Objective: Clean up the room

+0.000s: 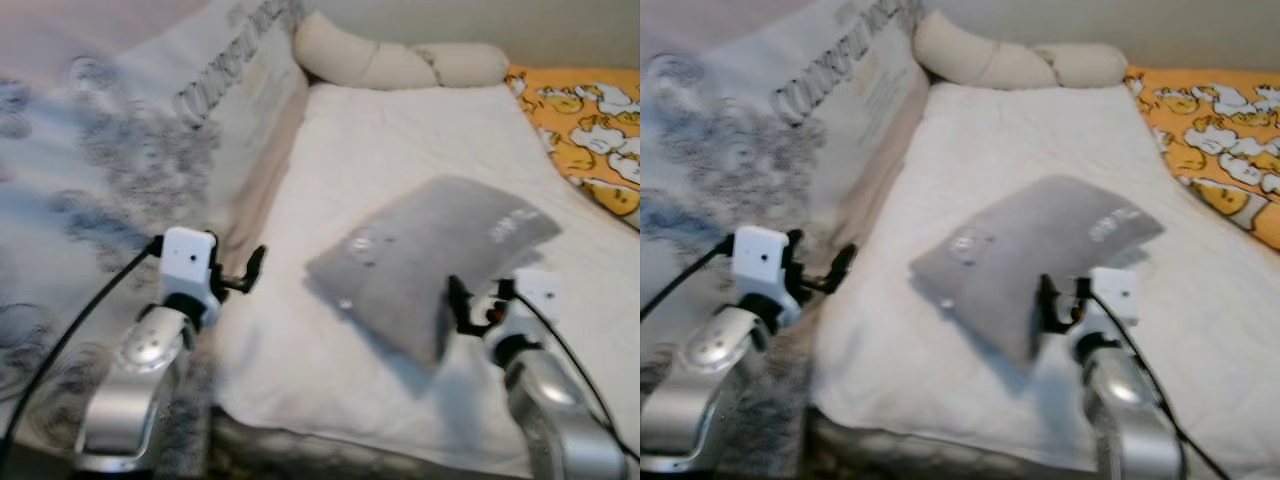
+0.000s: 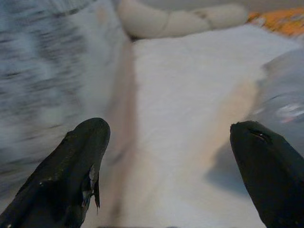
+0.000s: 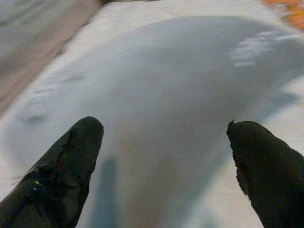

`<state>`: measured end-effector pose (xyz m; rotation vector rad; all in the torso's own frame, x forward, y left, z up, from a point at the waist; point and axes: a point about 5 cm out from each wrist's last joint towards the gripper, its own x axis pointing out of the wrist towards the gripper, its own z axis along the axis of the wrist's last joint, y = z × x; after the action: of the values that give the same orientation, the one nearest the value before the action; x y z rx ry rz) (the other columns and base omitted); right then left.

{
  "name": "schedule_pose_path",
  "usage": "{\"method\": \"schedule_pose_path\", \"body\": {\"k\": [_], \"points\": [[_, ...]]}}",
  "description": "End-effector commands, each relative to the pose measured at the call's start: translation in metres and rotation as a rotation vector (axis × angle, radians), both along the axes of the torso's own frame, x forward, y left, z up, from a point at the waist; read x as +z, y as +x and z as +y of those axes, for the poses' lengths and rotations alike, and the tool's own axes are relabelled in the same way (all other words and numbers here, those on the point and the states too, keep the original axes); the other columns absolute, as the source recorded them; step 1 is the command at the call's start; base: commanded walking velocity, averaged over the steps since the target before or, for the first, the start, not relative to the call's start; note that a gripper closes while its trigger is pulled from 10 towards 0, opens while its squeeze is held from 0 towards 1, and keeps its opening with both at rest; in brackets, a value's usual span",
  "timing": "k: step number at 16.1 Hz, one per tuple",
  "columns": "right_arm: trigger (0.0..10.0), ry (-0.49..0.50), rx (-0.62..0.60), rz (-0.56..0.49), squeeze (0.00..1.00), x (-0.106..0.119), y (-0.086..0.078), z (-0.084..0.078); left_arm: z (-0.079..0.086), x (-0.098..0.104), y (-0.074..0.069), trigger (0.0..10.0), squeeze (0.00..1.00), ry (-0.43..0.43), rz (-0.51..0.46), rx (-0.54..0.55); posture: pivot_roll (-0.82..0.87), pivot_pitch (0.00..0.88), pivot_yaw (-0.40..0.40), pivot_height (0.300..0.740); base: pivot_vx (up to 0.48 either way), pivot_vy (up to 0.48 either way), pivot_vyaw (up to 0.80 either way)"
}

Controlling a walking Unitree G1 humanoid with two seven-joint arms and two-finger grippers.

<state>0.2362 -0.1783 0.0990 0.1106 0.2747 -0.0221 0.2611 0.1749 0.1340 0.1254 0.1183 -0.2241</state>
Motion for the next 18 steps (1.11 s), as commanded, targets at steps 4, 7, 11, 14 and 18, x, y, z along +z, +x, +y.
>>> {"method": "schedule_pose_path", "body": {"k": [4, 7, 11, 14, 18], "points": [[10.0, -0.007, -0.008, -0.002, 0.00, 0.001, 0.002, -0.005, -0.006, 0.001, 0.001, 10.0, 0.00, -0.050, -0.004, 0.021, 0.03, 0.000, 0.042, 0.740, 0.000, -0.240, 0.00], [10.0, -0.012, -0.007, -0.006, 0.00, 0.002, 0.004, -0.007, -0.007, 0.001, 0.002, 10.0, 0.00, -0.050, -0.005, 0.021, 0.03, 0.000, 0.039, 0.740, 0.000, 0.000, 0.00], [10.0, -0.021, 0.000, -0.010, 0.00, 0.004, 0.007, -0.011, -0.009, 0.001, 0.002, 10.0, 0.00, -0.049, 0.001, 0.028, 0.03, 0.000, 0.036, 0.740, 0.000, 0.000, 0.00], [10.0, -0.022, 0.011, -0.012, 0.00, 0.004, 0.008, -0.010, -0.009, -0.001, 0.003, 10.0, 0.00, -0.033, 0.007, 0.028, 0.03, 0.000, 0.037, 0.740, 0.000, 0.000, 0.00], [10.0, 0.075, 0.034, -0.015, 1.00, 0.007, 0.022, -0.012, -0.019, 0.007, 0.017, 10.0, 1.00, -0.176, -0.008, -0.060, 0.02, 0.000, 0.034, 0.740, 0.000, 0.000, 0.00]]}}
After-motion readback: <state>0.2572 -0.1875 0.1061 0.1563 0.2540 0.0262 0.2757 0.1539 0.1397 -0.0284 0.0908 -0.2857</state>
